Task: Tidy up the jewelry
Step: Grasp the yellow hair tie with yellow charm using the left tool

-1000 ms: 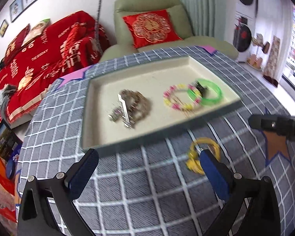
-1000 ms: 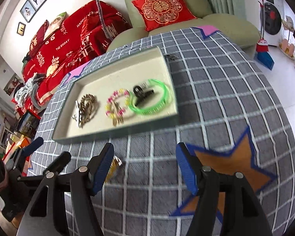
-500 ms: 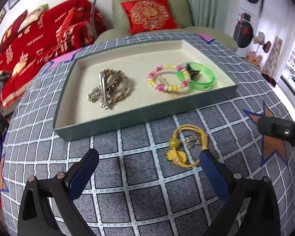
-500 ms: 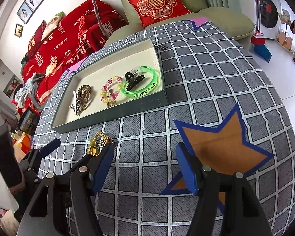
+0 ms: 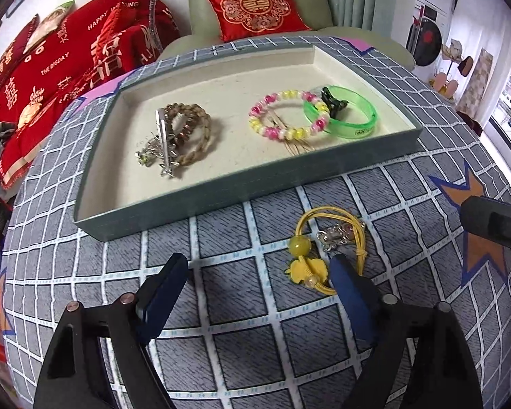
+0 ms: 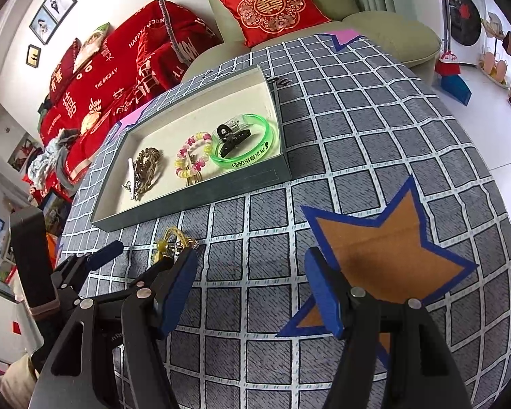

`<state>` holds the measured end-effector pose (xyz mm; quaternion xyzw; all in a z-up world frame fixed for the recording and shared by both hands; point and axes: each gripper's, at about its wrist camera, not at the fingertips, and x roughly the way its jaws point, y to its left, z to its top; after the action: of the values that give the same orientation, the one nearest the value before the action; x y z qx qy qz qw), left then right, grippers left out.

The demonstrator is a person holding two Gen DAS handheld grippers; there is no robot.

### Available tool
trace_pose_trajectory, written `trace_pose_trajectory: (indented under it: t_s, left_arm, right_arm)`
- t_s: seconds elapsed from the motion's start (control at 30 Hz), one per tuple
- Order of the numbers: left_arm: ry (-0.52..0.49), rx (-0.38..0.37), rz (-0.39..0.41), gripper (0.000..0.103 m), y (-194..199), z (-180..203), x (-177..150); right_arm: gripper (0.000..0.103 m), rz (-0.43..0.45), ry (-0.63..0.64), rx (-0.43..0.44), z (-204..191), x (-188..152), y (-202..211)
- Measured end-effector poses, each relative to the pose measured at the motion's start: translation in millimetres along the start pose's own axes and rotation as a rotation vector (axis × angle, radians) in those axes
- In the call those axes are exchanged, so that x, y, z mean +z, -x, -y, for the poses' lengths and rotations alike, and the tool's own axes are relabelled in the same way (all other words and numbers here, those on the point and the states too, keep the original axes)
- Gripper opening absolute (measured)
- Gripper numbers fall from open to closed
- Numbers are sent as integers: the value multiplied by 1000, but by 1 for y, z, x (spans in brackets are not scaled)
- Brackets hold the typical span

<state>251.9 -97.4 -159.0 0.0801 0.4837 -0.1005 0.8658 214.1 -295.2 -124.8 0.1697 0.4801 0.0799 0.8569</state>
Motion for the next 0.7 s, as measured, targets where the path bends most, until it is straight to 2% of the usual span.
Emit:
trace_pose_trajectory:
  t_s: [0.07, 0.13, 0.2, 0.23, 0.37, 0.6, 0.7]
  left_arm:
    - [4, -15, -3, 82, 1, 2, 1]
    - [-11, -36, -5, 71, 2, 5, 2]
    - [-34, -56, -3, 47, 4, 9, 2]
    - [-42, -63, -2, 39, 5, 10, 2]
    - [-48, -73, 15, 39, 6, 11, -1]
    - [73, -163, 37, 39, 9, -13, -4]
    - [97, -164, 44, 39, 11, -20, -3]
  right_arm:
    - [69, -1, -1, 1, 0, 0, -1]
    - [69, -3, -2, 2, 0, 0, -1]
    - [69, -3, 0, 2, -1, -1, -2]
    - [69, -3, 3, 0, -2, -1, -3]
    - [69, -12, 5, 0, -5, -2, -7]
    - [69, -31, 26, -11, -9, -4, -16]
    - [69, -48, 45, -22, -11, -6, -23]
